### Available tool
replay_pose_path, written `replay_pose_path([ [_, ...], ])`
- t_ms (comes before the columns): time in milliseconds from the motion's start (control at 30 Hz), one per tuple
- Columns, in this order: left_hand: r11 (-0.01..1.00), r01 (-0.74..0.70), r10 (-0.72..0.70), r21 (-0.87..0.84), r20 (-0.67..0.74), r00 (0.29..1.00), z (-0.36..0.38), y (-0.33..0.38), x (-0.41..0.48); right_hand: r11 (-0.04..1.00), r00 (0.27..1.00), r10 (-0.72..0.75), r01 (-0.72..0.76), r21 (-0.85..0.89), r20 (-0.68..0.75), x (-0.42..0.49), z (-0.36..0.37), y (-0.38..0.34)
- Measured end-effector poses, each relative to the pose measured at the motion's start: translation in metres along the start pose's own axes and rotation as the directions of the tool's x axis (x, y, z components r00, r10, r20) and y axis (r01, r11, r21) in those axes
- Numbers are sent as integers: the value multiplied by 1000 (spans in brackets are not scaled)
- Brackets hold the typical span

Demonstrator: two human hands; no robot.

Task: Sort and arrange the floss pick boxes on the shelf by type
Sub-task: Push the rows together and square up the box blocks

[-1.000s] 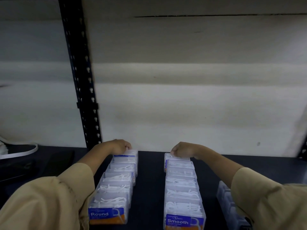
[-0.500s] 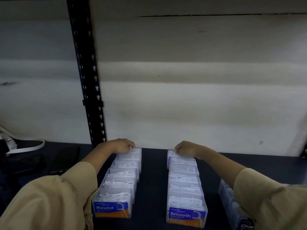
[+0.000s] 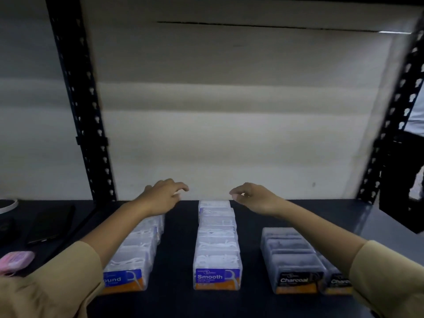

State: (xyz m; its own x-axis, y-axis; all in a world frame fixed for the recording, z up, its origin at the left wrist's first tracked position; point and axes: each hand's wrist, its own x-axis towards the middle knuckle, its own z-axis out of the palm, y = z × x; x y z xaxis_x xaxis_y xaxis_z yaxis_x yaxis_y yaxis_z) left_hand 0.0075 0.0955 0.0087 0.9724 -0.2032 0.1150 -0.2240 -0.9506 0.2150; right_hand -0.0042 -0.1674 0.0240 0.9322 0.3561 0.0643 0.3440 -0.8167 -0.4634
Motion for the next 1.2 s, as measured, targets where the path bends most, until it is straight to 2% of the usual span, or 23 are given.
replay_pose_path([
  [133, 987, -129, 125, -97, -41, 991, -1, 56, -21, 999, 999, 17, -16, 32, -48, -38, -16, 18],
  [267, 948, -259, 253, -184, -55, 966, 10, 114, -41, 999, 997, 3, -6, -36, -78, -78, -27, 38],
  [367, 926, -296, 302, -233, -13, 953, 23, 155, -53, 997, 994, 31, -39, -70, -108, -106, -31, 60],
  [500, 913, -336, 362, -232, 81, 929, 41, 198, -68, 982, 995, 65, -78, -174, -79, -140, -34, 86],
  [633, 933, -352, 361, -76, 191, 913, 58, 221, -71, 960, 995, 95, -88, -265, 14, -166, -32, 107],
  [733, 933, -356, 335, 62, 220, 916, 70, 230, -69, 926, 990, 116, -80, -369, 75, -172, -26, 119],
  [833, 937, -324, 290, 128, 229, 929, 81, 233, -66, 893, 989, 119, -68, -444, 87, -172, -20, 123],
  [933, 946, -292, 252, 141, 249, 935, 89, 233, -64, 878, 983, 148, -81, -471, 106, -169, -19, 124],
  [1200, 965, -264, 255, 7, 233, 939, 100, 238, -60, 863, 979, 173, -97, -495, 108, -167, -18, 132],
])
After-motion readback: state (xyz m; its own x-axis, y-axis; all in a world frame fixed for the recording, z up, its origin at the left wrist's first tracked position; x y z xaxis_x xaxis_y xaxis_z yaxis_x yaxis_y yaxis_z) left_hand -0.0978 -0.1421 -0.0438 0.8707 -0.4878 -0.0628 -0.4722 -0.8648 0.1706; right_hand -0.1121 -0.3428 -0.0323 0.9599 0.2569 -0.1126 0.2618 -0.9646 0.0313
